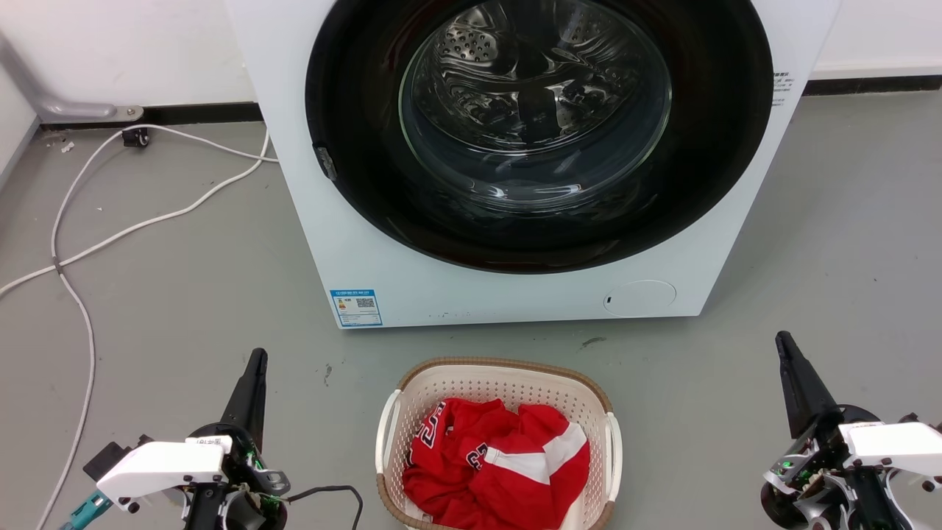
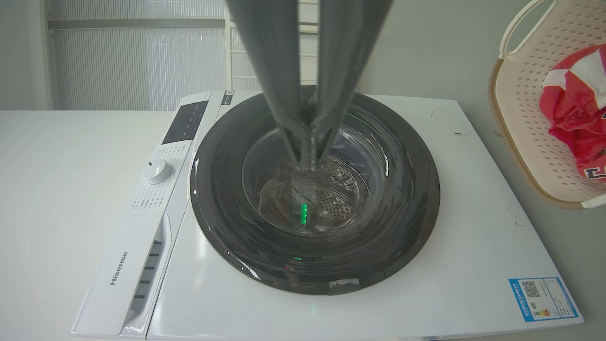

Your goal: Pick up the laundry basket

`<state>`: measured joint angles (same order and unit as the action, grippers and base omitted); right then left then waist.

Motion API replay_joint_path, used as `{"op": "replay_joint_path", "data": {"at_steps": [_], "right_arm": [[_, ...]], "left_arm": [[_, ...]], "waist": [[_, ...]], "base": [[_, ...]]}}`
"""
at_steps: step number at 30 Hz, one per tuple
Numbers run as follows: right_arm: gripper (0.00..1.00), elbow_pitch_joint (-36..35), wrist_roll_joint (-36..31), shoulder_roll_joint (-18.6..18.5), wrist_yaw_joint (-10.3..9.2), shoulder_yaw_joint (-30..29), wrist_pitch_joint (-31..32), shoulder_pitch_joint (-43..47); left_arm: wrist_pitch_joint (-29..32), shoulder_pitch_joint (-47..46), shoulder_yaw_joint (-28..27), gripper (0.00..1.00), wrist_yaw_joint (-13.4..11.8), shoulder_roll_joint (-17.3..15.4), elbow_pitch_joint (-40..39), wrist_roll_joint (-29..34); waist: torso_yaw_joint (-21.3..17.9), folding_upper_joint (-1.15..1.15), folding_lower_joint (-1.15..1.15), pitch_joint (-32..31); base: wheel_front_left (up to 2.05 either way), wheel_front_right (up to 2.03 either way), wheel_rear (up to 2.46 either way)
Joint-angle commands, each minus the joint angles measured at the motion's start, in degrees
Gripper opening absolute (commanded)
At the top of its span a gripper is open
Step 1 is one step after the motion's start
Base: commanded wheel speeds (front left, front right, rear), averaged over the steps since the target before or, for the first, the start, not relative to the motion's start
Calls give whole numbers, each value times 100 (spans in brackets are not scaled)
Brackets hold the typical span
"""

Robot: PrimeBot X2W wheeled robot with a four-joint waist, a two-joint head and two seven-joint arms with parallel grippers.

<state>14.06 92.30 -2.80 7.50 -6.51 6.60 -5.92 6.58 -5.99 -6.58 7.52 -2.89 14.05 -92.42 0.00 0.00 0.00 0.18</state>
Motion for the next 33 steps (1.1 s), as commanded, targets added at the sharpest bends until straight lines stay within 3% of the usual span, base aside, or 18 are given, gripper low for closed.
{"op": "replay_joint_path", "data": {"at_steps": [1, 7, 8, 19, 33], "right_arm": [[0, 2, 23, -16, -2, -2, 5, -67], [0, 2, 23, -16, -2, -2, 5, -67], [100, 0, -1, 0, 0, 0, -1, 0], [100, 1, -492, 9, 0, 2, -252, 130], [100, -640, -2706, 4, 0, 144, -664, 265]], "left_arm": [[11, -50, -10, 0, 15, 7, 3, 4], [11, -50, -9, 0, 15, 7, 3, 4], [-1, 0, 0, 100, 0, 0, -1, 0], [-253, 103, 21, 100, -3, 14, -59, 398], [-664, 149, 145, 100, -223, 9, -576, 2107]], "waist": [[0, 0, 0, 0], [0, 0, 0, 0], [0, 0, 0, 0], [-2, 0, 0, 10], [-3, 0, 0, 42]], "base": [[0, 0, 0], [0, 0, 0], [0, 0, 0], [0, 0, 0], [0, 0, 0]]}}
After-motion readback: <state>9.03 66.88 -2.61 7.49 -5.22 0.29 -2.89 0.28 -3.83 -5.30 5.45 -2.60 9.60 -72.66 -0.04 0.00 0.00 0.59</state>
